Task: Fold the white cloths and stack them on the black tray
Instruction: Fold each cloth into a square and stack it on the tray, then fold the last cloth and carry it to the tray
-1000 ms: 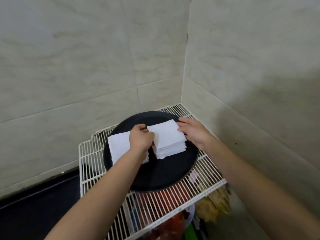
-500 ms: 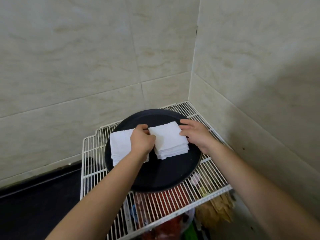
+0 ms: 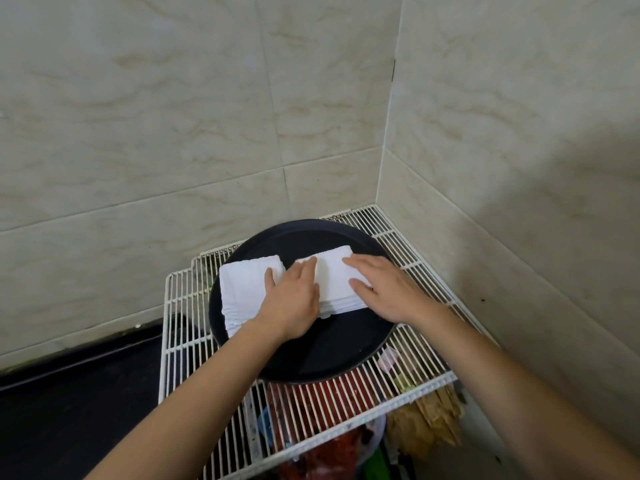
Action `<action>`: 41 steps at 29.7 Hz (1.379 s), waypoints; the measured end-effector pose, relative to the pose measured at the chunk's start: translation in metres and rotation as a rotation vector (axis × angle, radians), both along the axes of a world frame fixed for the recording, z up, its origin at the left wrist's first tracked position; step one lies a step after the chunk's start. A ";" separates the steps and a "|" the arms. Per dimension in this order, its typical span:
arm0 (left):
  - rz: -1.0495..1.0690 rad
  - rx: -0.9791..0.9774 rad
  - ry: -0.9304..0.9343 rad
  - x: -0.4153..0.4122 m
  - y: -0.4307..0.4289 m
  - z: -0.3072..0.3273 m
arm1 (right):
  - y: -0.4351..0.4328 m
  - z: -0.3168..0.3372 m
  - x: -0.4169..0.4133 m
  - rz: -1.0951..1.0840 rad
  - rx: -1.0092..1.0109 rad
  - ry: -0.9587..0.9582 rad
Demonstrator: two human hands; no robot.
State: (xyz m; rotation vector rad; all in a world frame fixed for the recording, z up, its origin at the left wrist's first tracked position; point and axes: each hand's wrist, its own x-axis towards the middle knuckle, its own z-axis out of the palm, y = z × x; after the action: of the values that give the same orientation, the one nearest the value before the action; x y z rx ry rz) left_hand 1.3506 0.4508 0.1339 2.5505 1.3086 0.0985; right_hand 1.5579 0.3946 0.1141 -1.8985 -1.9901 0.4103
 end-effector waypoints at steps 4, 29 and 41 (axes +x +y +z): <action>-0.034 0.006 0.028 -0.010 0.002 0.004 | -0.003 -0.003 -0.010 -0.052 0.006 -0.015; 1.213 0.414 0.310 -0.633 -0.273 0.023 | -0.020 0.037 -0.644 0.761 0.411 -0.196; 1.513 0.374 0.403 -0.912 -0.464 0.015 | -0.165 0.016 -0.996 1.086 0.407 -0.202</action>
State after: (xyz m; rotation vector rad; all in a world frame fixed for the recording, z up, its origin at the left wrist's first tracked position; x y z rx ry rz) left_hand 0.4383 -0.0128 0.1485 1.1679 3.2528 0.1144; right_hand 0.5618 0.2291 0.1303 -0.5131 -2.8208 0.0398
